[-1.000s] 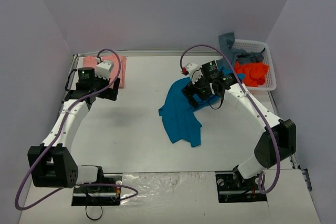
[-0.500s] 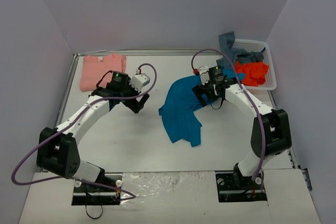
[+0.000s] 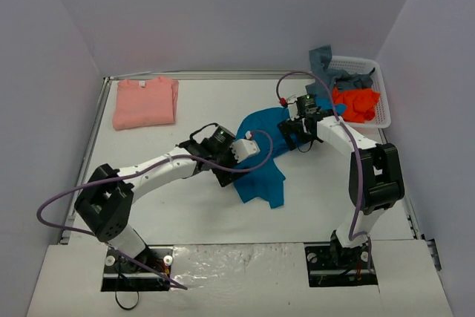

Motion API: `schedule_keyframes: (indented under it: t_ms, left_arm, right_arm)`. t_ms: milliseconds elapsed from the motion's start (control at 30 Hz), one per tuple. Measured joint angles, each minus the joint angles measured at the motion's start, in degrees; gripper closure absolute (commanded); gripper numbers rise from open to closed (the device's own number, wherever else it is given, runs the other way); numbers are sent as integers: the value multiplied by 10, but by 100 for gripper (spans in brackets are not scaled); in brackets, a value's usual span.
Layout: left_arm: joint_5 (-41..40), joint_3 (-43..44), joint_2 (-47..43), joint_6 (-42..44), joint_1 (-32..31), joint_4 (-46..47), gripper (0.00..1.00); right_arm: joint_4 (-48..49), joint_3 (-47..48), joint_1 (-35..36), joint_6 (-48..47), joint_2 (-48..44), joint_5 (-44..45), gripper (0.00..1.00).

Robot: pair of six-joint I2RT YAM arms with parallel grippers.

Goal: Fold and stack the t-shirts
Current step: Flatten out the tshirt

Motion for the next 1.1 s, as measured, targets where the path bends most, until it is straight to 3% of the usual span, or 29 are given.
schedule_keyframes:
  t_ms: [300,633,667,833,1033,1100]
  left_arm:
    - [-51,10,46,28,-119,27,0]
    - [-74,18,113,31,-150,29,0]
    - [-76,19,114,31,-153,29,5]
    - [-65,21,114,29,-153,27,7]
    - [-40,23,114,26,-153,20,25]
    - [-31,23,114,26,-153,17,41]
  right_arm:
    - [3,0,-19,2,0,12,4]
    - [5,-4,-21,1,10,23,3]
    - [5,-4,-21,1,11,23,3]
    - [5,-7,-21,1,15,30,3]
    - [5,-10,-21,1,19,37,3]
    - [5,-10,-21,1,19,39,3]
